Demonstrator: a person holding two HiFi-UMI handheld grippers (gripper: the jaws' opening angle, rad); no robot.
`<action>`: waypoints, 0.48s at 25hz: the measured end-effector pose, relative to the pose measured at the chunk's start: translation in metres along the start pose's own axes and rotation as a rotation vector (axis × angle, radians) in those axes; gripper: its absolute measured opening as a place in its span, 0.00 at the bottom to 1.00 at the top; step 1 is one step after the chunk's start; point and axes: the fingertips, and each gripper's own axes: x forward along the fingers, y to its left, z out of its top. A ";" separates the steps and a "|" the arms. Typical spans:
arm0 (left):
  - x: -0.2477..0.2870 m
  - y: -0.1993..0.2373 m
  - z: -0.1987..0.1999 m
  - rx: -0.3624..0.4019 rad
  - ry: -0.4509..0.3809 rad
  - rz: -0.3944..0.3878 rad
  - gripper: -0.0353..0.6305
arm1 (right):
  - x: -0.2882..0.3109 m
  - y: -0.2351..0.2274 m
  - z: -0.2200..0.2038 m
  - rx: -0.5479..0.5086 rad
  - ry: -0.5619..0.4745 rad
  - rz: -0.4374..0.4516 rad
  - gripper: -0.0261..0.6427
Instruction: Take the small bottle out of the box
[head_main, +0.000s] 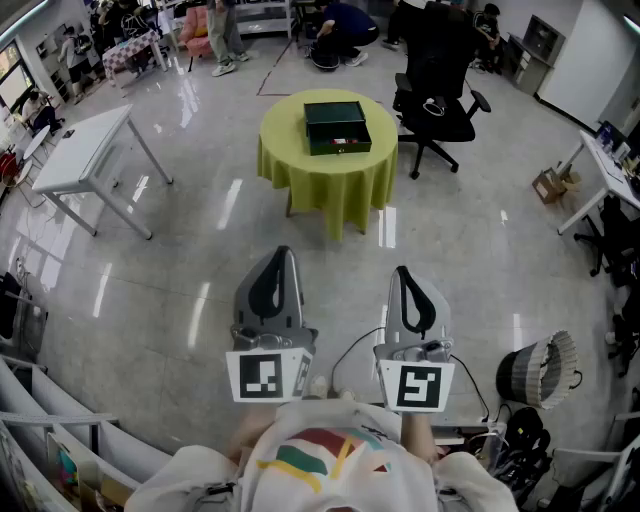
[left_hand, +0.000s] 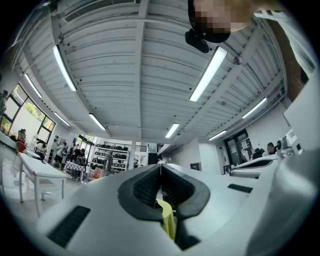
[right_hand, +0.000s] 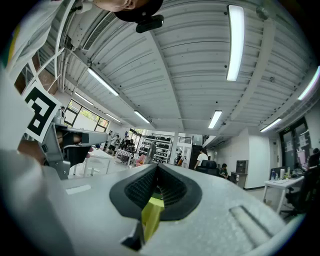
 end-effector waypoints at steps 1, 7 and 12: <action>0.000 0.001 0.000 -0.001 0.000 0.000 0.08 | 0.000 0.001 0.000 -0.002 0.000 0.000 0.04; 0.000 0.004 0.000 -0.011 -0.003 -0.005 0.08 | 0.002 0.004 0.000 -0.016 0.000 -0.003 0.04; 0.002 0.007 -0.001 -0.021 -0.003 -0.019 0.08 | 0.005 0.009 0.004 -0.018 -0.019 -0.004 0.04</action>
